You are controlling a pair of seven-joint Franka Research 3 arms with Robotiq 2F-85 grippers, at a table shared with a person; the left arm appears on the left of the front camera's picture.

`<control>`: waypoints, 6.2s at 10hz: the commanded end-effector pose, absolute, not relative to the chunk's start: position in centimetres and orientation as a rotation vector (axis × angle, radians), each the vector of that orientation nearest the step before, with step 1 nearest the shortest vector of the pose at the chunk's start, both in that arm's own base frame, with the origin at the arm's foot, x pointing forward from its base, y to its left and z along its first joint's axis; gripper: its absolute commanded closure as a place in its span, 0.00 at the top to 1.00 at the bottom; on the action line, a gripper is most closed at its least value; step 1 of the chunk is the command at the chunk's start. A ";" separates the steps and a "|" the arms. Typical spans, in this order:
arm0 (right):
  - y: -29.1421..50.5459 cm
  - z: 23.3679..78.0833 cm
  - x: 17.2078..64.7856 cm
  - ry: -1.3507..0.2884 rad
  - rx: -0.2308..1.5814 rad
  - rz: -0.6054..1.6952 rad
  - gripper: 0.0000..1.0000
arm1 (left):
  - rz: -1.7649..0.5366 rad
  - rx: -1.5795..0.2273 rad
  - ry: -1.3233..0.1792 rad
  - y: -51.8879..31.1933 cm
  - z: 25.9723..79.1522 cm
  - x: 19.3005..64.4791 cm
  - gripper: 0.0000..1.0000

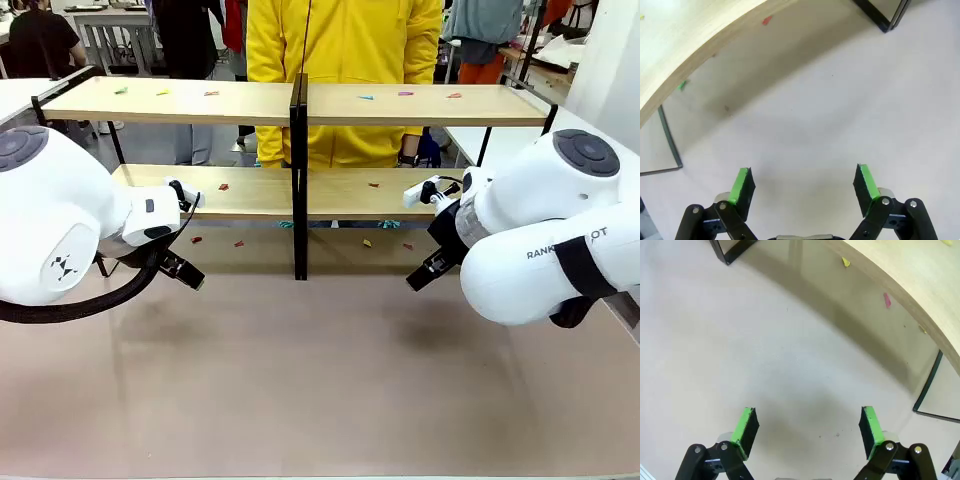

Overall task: Clean the shelves.
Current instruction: Pick up the Duster when the human hands it over.

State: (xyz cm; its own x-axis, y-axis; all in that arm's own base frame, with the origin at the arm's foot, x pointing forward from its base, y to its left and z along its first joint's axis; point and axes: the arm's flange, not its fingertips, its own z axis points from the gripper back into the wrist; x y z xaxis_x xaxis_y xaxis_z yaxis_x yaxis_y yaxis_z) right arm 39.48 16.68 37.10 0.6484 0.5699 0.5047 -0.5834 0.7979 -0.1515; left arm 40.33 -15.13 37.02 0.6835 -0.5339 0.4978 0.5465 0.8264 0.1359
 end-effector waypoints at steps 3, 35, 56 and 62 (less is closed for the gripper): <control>16.7 37.1 39.5 -0.565 0.025 0.656 1.00 | -0.606 -0.024 -0.551 -15.1 37.0 40.3 1.00; 3.5 63.0 25.8 -1.038 0.177 0.408 1.00 | -0.687 -0.394 -1.154 1.5 56.1 21.4 1.00; 5.1 63.3 27.0 -1.017 0.194 0.446 1.00 | -0.682 -0.410 -1.153 3.9 64.3 24.9 1.00; 5.1 63.3 27.0 -1.017 0.194 0.446 1.00 | -0.682 -0.410 -1.153 3.9 64.3 24.9 1.00</control>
State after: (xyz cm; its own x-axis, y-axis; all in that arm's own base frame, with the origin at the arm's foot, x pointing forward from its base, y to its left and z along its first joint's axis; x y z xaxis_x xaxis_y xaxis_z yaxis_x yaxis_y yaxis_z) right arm 27.10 5.23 63.34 0.4432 0.2704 0.8547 -0.4457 0.8937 -0.0516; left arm 24.82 3.97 64.33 0.2387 -0.2773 0.9306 0.6793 0.7325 0.0440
